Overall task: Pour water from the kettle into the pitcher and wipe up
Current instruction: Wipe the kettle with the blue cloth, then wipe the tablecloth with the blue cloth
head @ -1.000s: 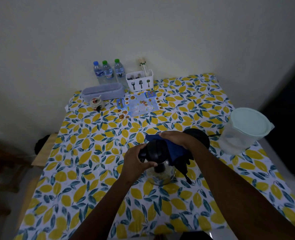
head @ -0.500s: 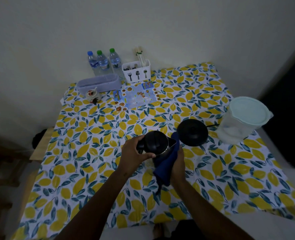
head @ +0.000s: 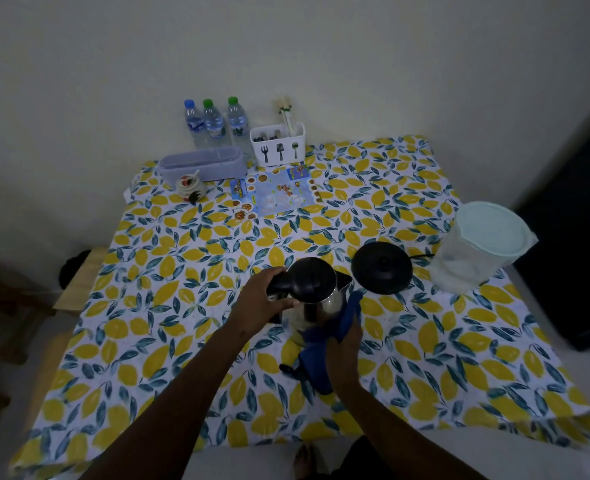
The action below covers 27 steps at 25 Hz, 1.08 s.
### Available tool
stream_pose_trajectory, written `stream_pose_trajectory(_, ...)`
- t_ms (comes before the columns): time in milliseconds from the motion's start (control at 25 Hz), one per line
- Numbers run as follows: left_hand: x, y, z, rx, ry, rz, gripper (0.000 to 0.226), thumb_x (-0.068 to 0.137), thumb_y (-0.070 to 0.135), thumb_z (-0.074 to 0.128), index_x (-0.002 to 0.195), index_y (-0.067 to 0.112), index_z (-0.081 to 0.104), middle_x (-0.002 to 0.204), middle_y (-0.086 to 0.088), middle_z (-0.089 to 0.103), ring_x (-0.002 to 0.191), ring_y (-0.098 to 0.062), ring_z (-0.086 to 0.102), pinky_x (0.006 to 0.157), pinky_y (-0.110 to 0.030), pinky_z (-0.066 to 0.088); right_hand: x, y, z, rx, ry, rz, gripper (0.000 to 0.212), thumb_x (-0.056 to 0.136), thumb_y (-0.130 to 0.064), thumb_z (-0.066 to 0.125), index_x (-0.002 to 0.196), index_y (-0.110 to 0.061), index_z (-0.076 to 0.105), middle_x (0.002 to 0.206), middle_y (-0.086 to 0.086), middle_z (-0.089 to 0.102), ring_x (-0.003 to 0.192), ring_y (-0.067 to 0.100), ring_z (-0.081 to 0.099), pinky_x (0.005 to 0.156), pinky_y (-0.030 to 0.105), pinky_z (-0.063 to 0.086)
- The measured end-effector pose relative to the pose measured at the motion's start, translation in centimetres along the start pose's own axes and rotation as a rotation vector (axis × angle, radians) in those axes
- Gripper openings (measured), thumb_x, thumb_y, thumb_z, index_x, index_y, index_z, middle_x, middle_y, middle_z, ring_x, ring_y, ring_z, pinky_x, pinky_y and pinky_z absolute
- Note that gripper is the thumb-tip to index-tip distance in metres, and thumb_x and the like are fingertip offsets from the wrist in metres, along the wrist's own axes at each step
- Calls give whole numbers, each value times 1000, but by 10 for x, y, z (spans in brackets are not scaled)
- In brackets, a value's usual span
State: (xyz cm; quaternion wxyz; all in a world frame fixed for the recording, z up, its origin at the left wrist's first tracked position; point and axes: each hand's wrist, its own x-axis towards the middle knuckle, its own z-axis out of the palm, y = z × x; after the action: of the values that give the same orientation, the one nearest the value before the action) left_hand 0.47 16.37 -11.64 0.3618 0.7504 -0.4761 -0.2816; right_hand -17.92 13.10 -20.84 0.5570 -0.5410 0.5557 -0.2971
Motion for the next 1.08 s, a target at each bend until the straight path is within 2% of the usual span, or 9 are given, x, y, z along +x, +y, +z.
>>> stream_pose_trajectory(80, -2, -5, -5, -11, 42, -71, 51, 70, 35, 84, 110, 17, 59, 104, -2, 63, 97, -20, 61, 78, -24, 47, 8, 1, -12, -3, -23, -11, 65, 92, 11, 43, 149, -11, 21, 152, 15, 30, 137, 36, 34, 111, 57, 34)
stream_pose_trajectory(160, -2, -7, -6, -47, 57, -126, 47, 65, 44, 81, 95, 17, 58, 85, 0, 60, 79, -16, 58, 65, -25, 41, 13, 0, -21, -24, -16, -40, 60, 93, 7, 44, 147, -12, 25, 149, 13, 35, 135, 33, 37, 110, 54, 36)
stream_pose_trajectory(280, -3, -6, 2, -166, 127, -151, 42, 63, 47, 77, 87, 19, 58, 76, 4, 57, 70, -7, 56, 62, -24, 40, 18, -9, -37, -132, 8, -105, 57, 94, 3, 45, 146, -15, 28, 143, 13, 41, 124, 34, 46, 99, 52, 46)
stream_pose_trajectory(440, 1, -9, 6, -263, 259, -183, 38, 73, 40, 80, 97, 19, 60, 88, -1, 65, 83, -19, 62, 69, -33, 48, 39, -23, -59, -466, 67, -277, 61, 93, -1, 51, 147, -12, 26, 148, 15, 36, 126, 34, 43, 96, 51, 49)
stream_pose_trajectory(520, 9, -7, 3, -264, 325, -201, 37, 76, 35, 80, 99, 14, 60, 87, -5, 63, 80, -24, 59, 66, -33, 45, 52, -24, -65, -681, 30, -316, 63, 92, -7, 54, 148, -11, 24, 150, 17, 31, 128, 37, 39, 96, 52, 49)
stream_pose_trajectory(640, 23, -2, 4, -225, 367, -192, 35, 79, 32, 78, 100, 10, 59, 88, -6, 62, 81, -25, 58, 67, -33, 41, 69, -13, -66, -946, -150, -234, 67, 93, -15, 54, 150, -13, 19, 154, 18, 25, 132, 39, 34, 97, 50, 46)
stream_pose_trajectory(760, 29, -3, 9, -215, 405, -204, 34, 82, 31, 74, 104, 8, 59, 92, -8, 62, 86, -28, 59, 72, -34, 41, 74, 15, -60, -1206, -322, -145, 74, 94, -41, 48, 152, -25, 4, 161, 11, 8, 146, 37, 9, 113, 55, 26)
stream_pose_trajectory(880, 31, -11, 11, -185, 387, -181, 36, 86, 31, 71, 110, 7, 58, 101, -13, 65, 90, -27, 60, 74, -34, 43, 74, 34, -51, -1241, -290, -147, 72, 91, -65, 34, 150, -38, 2, 163, 5, -3, 147, 36, -6, 114, 59, 11)
stream_pose_trajectory(1080, 23, -29, 14, -183, 366, -105, 34, 94, 24, 60, 124, 10, 50, 117, -11, 61, 104, -25, 60, 82, -33, 47, 65, 44, -36, -1203, -265, -241, 50, 97, -55, 26, 146, -47, 20, 163, -1, 7, 147, 34, -1, 113, 61, 15)
